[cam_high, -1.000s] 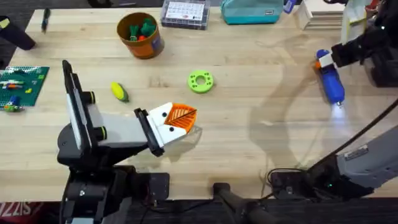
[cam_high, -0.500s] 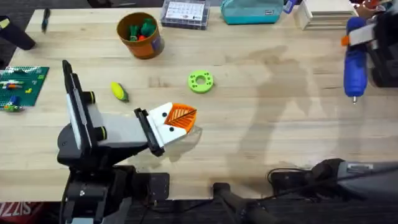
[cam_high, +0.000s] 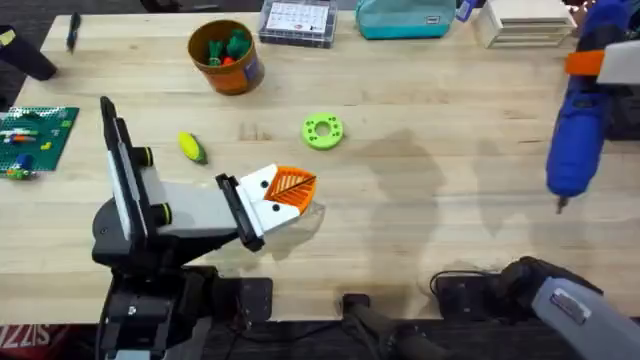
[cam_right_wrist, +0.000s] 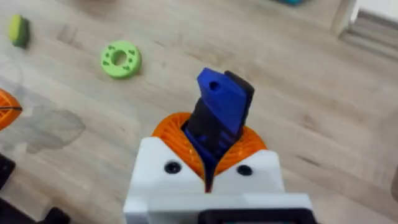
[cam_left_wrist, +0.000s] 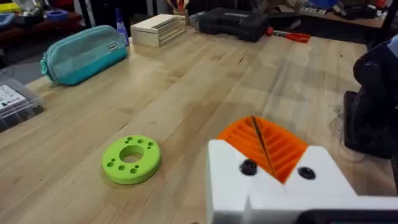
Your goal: Pick up the gripper from the table and insert it into the empty holder that is missing its gripper. Then pick up a screw, insert it into the mounting hole, and use the screwdriver to tighten it. Finally, clean up the table by picking up the vegetable and placing it into the bucket.
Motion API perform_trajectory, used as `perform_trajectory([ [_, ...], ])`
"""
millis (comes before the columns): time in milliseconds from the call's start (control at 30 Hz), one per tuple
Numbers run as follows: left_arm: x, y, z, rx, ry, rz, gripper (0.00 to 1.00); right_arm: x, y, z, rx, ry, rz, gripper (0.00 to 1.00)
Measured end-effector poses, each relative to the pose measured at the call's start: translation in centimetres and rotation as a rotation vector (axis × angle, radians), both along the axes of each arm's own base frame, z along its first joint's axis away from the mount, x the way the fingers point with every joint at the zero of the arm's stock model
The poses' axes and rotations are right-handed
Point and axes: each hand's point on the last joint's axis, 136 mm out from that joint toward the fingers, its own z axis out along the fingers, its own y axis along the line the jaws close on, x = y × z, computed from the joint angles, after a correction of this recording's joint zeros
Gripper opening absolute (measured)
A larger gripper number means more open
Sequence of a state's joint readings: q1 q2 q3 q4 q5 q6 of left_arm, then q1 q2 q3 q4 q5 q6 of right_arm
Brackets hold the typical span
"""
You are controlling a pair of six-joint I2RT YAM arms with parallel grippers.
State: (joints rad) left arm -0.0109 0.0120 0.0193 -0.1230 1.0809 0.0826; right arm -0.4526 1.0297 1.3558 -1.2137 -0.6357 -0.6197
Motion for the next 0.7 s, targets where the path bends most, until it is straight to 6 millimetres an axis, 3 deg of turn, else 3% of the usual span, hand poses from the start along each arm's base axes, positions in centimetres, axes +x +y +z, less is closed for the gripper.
perform_trajectory([
  [167, 0.0, 0.0, 0.0, 0.0, 0.0, 0.0, 0.018, 0.0, 1.5, -0.9, 0.037, -0.17, 0.033, 0.013],
  [400, 0.0, 0.0, 0.0, 0.0, 0.0, 0.0, 0.018, 3.5, 2.2, -3.7, 0.216, -0.324, 0.088, 0.012],
  [567, 0.0, 0.0, 0.0, 0.0, 0.0, 0.0, 0.018, 5.3, 4.1, -2.3, 0.358, -0.381, 0.178, 0.012],
  [700, 0.0, 0.0, 0.0, 0.0, 0.0, 0.0, 0.018, 5.9, 8.2, -0.9, 0.422, -0.413, 0.34, 0.012],
])
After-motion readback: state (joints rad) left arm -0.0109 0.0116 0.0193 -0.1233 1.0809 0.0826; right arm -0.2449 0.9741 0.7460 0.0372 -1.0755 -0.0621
